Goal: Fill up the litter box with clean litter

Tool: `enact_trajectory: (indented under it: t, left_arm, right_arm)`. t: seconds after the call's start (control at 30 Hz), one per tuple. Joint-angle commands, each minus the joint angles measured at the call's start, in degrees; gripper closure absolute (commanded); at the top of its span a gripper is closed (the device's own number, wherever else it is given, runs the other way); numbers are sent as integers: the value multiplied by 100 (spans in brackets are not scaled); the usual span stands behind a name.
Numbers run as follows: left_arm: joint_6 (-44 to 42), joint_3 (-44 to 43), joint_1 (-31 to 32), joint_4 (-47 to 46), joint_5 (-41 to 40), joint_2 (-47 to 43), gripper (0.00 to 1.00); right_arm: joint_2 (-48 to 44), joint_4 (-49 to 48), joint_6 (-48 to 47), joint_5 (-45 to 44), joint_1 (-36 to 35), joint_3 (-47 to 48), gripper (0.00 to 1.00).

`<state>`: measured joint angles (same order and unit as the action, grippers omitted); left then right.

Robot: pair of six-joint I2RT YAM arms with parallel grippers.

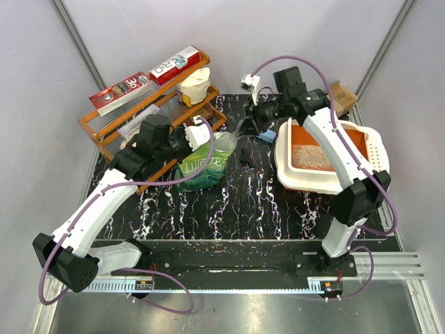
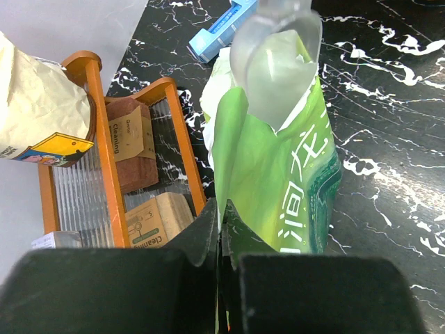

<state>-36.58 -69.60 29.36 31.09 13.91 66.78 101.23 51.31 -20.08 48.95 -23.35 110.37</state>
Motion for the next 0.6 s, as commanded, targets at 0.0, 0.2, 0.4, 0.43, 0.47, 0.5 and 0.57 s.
enact_trajectory:
  t: [0.0,0.2,0.4,0.43,0.47,0.5,0.57]
  left_arm:
    - [37,-27,-27,-596,313,-359,100]
    - [28,113,-18,-613,349,-464,100]
    - [283,140,16,-833,428,-438,100]
    - [291,157,25,-868,428,-429,100]
    - [292,158,34,-877,428,-403,100]
    - [292,158,43,-877,428,-403,100]
    - [335,149,69,-903,419,-386,100]
  right_arm:
    - [195,679,-570,-561,-503,353,100]
    - [1144,722,1968,-1720,-635,1574,100]
    - [1346,732,2500,-2951,-968,1629,100]
    - [1373,723,2491,-3074,-1004,1611,100]
    - [1443,723,2491,-3093,-1031,1593,100]
    - [1478,714,2491,-3093,-1048,1541,100]
    - [1575,661,2491,-3181,-1110,1444,100]
